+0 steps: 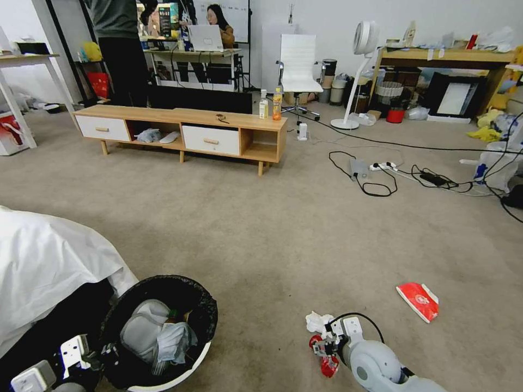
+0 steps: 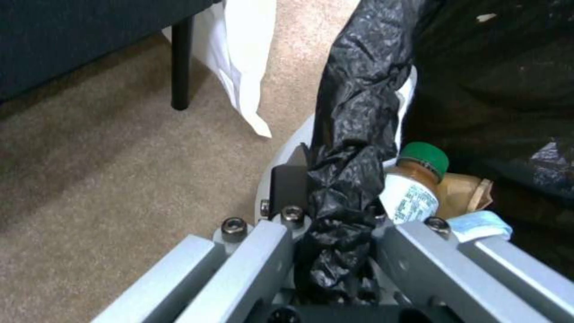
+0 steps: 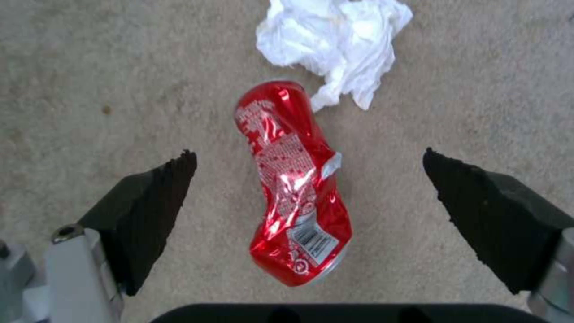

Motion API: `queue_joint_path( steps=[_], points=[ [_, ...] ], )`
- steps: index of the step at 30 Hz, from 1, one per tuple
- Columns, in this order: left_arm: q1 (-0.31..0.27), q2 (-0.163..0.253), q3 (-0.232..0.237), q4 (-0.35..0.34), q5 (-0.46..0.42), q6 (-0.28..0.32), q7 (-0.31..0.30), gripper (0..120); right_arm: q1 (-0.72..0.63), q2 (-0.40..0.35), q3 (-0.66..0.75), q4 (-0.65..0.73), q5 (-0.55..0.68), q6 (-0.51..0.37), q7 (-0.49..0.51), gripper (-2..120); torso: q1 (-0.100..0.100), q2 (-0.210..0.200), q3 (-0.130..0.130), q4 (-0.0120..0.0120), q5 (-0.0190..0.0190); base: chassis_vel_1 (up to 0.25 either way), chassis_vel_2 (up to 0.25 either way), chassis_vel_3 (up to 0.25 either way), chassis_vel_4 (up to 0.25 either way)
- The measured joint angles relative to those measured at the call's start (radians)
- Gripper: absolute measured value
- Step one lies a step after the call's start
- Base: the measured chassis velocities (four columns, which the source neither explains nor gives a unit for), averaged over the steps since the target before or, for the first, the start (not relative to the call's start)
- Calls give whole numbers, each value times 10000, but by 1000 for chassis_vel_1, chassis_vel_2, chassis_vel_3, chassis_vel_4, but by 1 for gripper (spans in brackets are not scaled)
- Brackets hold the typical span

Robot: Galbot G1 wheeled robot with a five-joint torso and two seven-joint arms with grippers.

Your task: Pick up the trash bin and place the garbage on the floor into it.

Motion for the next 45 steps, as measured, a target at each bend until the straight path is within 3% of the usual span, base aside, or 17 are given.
queue_joint_path(
  steps=[45],
  points=[
    [84,-7,37,5,99,1,16,1,306,784,-420,-2317,-760,943,-1256,95,0,-1,0,0,0,0,0,0,0]
  ],
)
